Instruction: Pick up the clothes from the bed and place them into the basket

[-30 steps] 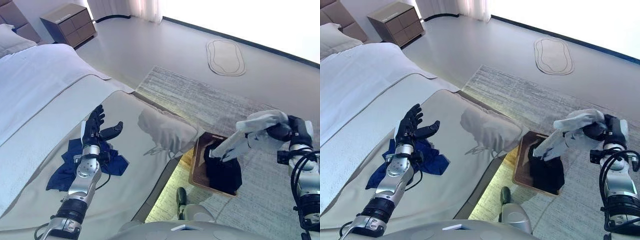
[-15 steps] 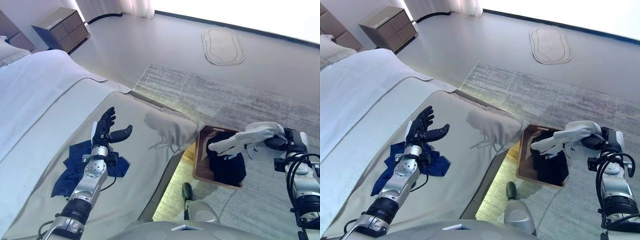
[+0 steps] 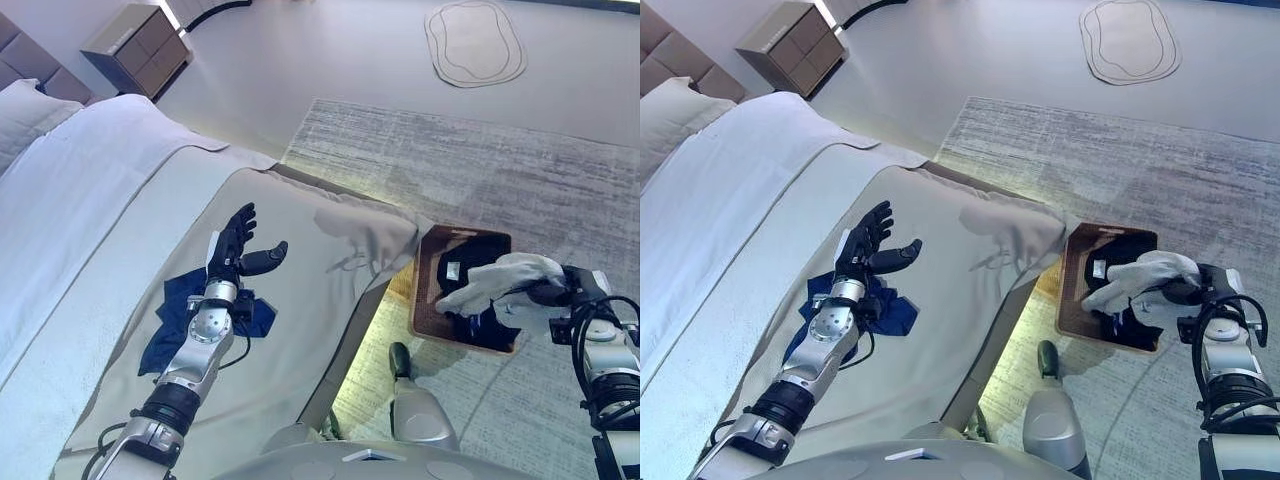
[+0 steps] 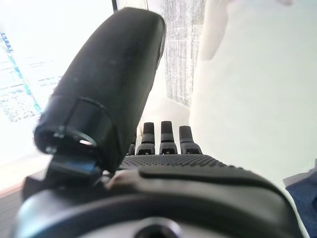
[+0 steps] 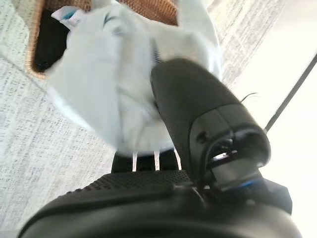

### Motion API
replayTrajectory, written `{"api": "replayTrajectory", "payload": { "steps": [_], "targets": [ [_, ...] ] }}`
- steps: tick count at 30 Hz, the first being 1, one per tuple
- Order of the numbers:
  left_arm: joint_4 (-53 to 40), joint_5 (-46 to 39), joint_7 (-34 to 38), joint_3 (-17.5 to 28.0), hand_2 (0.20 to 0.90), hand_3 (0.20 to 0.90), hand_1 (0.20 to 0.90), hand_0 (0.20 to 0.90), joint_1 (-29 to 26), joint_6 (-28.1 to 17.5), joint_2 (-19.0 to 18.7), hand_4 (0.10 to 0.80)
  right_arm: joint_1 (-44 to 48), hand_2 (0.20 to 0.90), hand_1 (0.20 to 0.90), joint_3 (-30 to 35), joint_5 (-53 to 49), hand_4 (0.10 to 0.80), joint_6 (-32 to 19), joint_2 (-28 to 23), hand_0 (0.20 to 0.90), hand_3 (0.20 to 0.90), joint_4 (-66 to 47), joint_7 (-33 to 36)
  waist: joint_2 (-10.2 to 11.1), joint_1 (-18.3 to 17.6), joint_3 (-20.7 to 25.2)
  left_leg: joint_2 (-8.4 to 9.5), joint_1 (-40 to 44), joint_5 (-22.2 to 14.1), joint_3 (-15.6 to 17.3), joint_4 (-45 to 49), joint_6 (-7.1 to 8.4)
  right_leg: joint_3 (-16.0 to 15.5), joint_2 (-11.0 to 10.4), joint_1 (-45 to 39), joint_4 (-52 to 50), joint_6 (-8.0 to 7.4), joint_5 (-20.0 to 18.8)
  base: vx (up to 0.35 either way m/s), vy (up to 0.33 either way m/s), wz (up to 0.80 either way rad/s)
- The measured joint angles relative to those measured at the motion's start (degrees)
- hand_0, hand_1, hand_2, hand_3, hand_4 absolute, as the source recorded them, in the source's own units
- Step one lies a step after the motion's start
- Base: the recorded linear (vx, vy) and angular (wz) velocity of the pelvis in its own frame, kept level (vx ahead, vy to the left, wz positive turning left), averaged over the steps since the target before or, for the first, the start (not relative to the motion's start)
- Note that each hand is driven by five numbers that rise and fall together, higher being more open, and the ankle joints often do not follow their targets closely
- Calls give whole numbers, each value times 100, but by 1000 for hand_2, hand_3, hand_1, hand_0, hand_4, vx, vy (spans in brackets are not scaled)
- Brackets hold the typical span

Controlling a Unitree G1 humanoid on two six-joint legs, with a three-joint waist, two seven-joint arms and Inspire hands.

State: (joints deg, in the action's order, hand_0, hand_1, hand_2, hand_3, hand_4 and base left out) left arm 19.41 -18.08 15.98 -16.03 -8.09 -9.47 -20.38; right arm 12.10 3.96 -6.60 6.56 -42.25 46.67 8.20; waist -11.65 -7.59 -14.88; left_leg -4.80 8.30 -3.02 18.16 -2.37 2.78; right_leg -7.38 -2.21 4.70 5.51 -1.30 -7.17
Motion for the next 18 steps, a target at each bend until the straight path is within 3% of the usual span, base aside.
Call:
{"api": "replayTrajectory", "payload": {
  "steps": [18],
  "targets": [
    [0, -44, -12, 6, 900, 900, 900, 900, 2, 41, 0, 800, 290, 900, 900, -1, 10, 800, -11, -2, 900, 900, -71, 9, 75, 117, -77, -3, -15, 2, -72, 0, 3, -97, -18, -35, -24, 23, -17, 0, 1, 2]
  ]
}}
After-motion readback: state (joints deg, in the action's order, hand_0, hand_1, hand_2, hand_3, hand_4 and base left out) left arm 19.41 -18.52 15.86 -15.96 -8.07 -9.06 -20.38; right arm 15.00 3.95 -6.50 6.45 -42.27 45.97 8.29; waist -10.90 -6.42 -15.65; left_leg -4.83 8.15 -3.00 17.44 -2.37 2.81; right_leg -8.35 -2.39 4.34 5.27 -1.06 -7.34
